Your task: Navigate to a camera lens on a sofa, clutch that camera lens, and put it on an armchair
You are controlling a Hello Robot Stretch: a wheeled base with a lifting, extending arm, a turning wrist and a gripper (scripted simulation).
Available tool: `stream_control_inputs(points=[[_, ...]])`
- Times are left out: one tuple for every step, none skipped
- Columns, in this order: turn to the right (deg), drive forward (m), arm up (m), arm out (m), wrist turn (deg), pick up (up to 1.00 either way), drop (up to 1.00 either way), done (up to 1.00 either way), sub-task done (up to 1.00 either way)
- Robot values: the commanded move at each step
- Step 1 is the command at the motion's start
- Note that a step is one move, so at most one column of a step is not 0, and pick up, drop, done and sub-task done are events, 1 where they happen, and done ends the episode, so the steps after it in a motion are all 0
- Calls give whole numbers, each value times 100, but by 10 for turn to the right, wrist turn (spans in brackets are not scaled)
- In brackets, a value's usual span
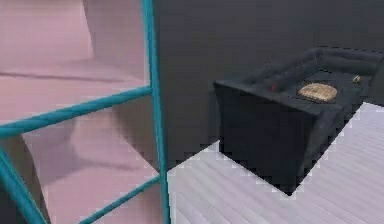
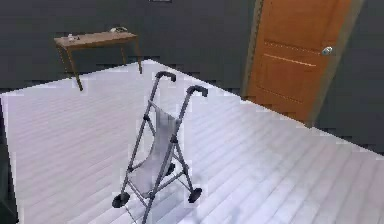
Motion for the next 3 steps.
stream_control_inputs(points=[[450,0,0,0,0,0,0,0,0],[450,0,0,0,0,0,0,0,0],[330,0,0,0,0,0,0,0,0]])
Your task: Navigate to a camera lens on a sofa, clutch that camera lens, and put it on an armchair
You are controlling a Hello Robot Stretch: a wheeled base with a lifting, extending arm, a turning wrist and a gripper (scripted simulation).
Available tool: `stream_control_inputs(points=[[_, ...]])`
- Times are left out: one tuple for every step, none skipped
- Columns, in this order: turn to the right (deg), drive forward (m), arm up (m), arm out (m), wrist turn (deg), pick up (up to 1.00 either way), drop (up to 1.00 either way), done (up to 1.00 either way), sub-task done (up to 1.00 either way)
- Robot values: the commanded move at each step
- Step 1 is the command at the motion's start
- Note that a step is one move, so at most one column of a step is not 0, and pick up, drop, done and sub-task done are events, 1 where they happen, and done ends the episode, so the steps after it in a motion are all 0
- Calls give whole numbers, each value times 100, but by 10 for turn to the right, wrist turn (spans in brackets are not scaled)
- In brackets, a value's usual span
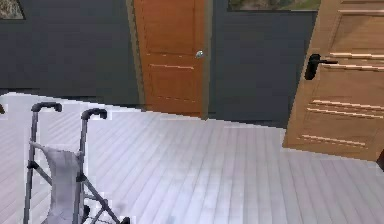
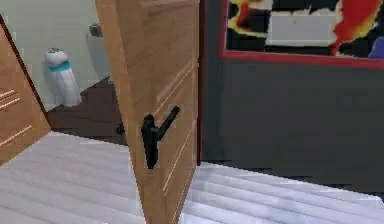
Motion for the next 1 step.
stream_control_inputs(points=[[0,100,0,0,0,0,0,0,0]])
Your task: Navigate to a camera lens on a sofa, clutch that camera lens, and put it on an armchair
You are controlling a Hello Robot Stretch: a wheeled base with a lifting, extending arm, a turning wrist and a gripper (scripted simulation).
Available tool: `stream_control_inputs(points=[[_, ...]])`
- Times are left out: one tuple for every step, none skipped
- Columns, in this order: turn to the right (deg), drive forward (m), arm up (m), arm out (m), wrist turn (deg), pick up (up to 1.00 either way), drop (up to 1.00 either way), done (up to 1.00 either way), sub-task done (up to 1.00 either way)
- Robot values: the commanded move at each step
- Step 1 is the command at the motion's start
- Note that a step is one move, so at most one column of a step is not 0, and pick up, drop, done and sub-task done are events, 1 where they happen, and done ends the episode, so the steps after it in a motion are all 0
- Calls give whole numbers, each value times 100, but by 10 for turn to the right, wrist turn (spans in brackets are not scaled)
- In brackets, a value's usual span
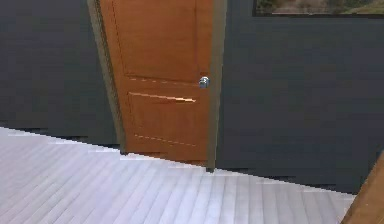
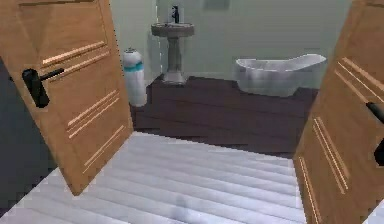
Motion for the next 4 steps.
stream_control_inputs(points=[[0,70,0,0,0,0,0,0,0],[-450,0,0,0,0,0,0,0,0],[-270,0,0,0,0,0,0,0,0],[0,75,0,0,0,0,0,0,0]])
